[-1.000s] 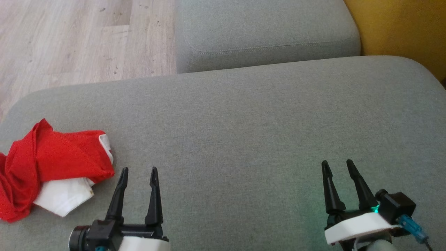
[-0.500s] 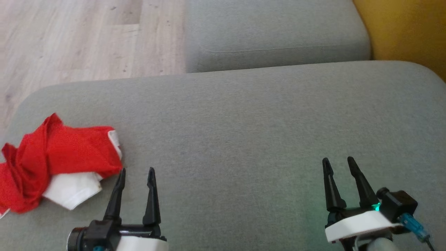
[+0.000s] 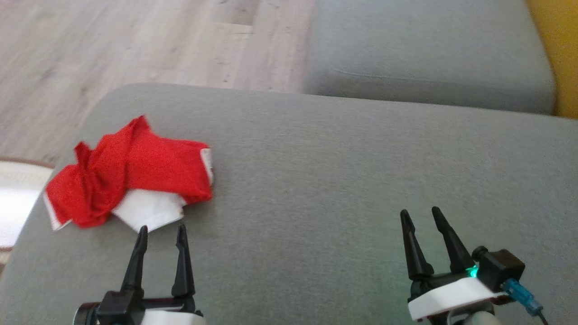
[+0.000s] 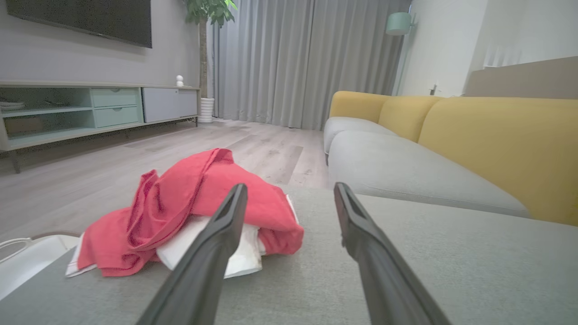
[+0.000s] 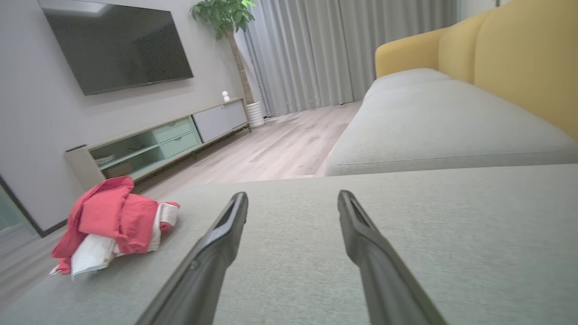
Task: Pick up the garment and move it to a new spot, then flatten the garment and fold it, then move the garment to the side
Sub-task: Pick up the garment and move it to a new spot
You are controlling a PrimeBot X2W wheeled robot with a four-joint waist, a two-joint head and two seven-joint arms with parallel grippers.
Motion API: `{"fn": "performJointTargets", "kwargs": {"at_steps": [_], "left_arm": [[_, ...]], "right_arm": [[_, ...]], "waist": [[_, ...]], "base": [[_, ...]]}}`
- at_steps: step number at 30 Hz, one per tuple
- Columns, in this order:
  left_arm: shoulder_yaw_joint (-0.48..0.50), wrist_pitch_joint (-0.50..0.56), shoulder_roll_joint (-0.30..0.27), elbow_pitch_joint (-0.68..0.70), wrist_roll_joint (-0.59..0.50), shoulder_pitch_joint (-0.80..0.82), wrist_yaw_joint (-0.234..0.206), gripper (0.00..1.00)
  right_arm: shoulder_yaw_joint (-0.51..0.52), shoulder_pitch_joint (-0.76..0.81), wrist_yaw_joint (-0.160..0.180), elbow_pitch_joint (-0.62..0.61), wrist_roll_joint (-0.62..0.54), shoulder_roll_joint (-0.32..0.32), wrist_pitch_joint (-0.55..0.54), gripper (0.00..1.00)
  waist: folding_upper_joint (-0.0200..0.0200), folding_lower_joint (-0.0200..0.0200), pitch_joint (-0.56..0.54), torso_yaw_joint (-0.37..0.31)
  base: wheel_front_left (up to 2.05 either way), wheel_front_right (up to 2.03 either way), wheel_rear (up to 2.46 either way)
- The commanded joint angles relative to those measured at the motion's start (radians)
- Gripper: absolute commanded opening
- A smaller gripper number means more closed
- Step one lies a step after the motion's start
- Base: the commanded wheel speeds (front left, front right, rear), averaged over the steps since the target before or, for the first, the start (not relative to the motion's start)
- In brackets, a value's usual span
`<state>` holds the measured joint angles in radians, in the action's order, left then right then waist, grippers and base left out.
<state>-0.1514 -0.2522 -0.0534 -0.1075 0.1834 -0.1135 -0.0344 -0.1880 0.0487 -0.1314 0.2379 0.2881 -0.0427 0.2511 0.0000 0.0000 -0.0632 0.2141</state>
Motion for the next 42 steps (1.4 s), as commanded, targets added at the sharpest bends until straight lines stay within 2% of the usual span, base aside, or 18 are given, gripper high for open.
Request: {"fn": "performJointTargets", "kwargs": {"at_steps": [1, 11, 19, 30, 33, 36, 42], "left_arm": [[0.043, -0.010, 0.003, 0.029, -0.016, 0.028, 0.004, 1.00], [0.080, -0.010, 0.003, 0.033, -0.040, 0.015, 0.016, 1.00], [0.100, -0.010, 0.003, 0.039, -0.046, 0.009, 0.023, 1.00], [0.121, -0.010, 0.003, 0.056, -0.038, 0.012, 0.017, 1.00], [0.134, -0.010, 0.003, 0.033, -0.044, 0.035, 0.036, 1.00], [0.144, -0.010, -0.021, 0.001, -0.067, 0.097, 0.070, 1.00], [0.180, -0.004, -0.093, -0.148, -0.094, 0.302, 0.078, 1.00]], "right_arm": [[-0.029, -0.027, 0.001, -0.031, 0.011, -0.008, 0.011, 1.00], [-0.059, -0.020, 0.001, -0.026, 0.033, -0.008, 0.011, 1.00], [-0.074, -0.021, 0.001, -0.023, 0.043, -0.008, 0.011, 1.00], [-0.084, -0.025, 0.001, -0.021, 0.027, -0.008, 0.011, 1.00], [-0.077, -0.032, 0.001, -0.028, 0.015, -0.008, 0.011, 1.00], [-0.063, -0.039, 0.001, -0.033, -0.006, -0.008, 0.011, 1.00], [-0.023, -0.075, 0.001, -0.049, -0.060, -0.008, 0.011, 1.00]], "waist": [[0.0000, 0.0000, -0.011, 0.063], [0.0000, 0.0000, -0.026, 0.189], [0.0000, 0.0000, -0.031, 0.225], [0.0000, 0.0000, -0.010, 0.201], [0.0000, 0.0000, 0.014, 0.184], [0.0000, 0.0000, 0.053, 0.166], [0.0000, 0.0000, 0.158, 0.125]], "base": [[0.00, 0.00, 0.00], [0.00, 0.00, 0.00], [0.00, 0.00, 0.00], [0.00, 0.00, 0.00], [0.00, 0.00, 0.00], [0.00, 0.00, 0.00], [0.00, 0.00, 0.00]]}}
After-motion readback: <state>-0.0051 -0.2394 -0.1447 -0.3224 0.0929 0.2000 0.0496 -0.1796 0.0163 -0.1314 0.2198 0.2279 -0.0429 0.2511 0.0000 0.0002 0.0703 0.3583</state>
